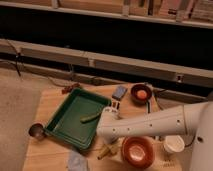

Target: Place banana in paper cup

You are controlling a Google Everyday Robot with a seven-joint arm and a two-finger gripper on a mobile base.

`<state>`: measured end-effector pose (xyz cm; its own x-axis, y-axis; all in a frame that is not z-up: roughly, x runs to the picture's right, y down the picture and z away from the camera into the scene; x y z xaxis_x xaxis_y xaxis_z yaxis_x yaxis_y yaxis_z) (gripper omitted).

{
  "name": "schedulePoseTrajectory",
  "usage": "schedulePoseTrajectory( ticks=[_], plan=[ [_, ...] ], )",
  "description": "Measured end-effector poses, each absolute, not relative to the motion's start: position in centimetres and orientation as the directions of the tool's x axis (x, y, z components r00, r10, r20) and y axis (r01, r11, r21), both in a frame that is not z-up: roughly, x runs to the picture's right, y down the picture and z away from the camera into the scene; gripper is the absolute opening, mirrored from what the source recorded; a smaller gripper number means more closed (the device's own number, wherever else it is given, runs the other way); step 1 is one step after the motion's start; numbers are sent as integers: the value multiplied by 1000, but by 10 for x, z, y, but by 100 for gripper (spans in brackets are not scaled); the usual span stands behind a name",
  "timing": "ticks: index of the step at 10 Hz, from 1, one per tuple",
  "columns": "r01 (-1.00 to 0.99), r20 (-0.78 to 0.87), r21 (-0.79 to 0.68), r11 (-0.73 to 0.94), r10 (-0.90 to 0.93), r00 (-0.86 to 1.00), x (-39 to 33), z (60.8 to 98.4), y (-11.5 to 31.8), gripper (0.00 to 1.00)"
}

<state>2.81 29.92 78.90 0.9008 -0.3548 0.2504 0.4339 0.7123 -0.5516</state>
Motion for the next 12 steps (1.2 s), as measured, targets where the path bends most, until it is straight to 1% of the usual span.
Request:
schedulePoseTrajectory(
  ticks=[1, 2, 4, 5, 6, 7, 8, 12],
  plan=[
    [434, 252, -553, 712, -353, 901, 28, 786, 299, 60],
    [436, 254, -553, 711, -354, 900, 27, 785, 298, 56],
    [440, 250, -547, 713, -362, 898, 26, 783, 297, 36],
    [444, 225, -534, 719, -385, 895, 25, 774, 291, 23],
    [446, 213, -529, 722, -395, 893, 22, 769, 286, 16],
    [451, 202, -519, 726, -408, 890, 16, 765, 279, 5],
    [450, 196, -514, 730, -411, 890, 16, 764, 276, 0],
    [440, 181, -490, 752, -406, 896, 14, 752, 258, 0]
  ],
)
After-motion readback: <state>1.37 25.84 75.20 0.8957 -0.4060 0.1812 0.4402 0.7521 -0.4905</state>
